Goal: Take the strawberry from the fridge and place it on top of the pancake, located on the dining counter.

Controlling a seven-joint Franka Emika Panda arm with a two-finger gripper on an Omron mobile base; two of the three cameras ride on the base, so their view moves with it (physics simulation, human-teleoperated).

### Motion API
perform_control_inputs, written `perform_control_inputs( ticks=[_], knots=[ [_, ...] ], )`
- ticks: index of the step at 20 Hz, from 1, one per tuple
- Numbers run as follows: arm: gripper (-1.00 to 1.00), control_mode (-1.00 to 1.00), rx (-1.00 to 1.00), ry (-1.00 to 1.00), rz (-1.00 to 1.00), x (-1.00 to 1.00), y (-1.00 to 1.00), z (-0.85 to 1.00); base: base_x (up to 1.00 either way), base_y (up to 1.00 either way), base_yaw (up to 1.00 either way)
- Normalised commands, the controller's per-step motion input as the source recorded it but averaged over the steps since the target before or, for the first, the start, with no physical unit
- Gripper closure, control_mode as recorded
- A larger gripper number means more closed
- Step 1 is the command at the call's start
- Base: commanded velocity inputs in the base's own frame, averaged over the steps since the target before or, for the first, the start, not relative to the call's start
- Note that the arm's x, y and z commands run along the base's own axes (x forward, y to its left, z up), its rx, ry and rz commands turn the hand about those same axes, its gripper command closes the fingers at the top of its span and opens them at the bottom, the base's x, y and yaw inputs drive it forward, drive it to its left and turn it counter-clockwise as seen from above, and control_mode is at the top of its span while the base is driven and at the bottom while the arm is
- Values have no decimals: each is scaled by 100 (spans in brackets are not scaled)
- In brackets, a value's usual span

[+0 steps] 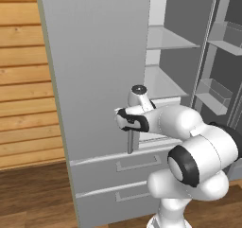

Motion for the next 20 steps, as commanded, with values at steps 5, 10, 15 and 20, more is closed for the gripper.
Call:
perform_control_inputs(
  ticks=[5, 10, 15, 20],
  knots=[
    [100, -100, 1, 0, -5, -29, 13, -25, 0, 0, 0],
    [100, -100, 0, 1, -20, -57, 23, -16, 0, 0, 0],
    [100, -100, 0, 0, -22, -57, 34, -14, 0, 0, 0],
    [100, -100, 0, 0, -21, -65, 55, -13, 0, 0, 0]
  ],
)
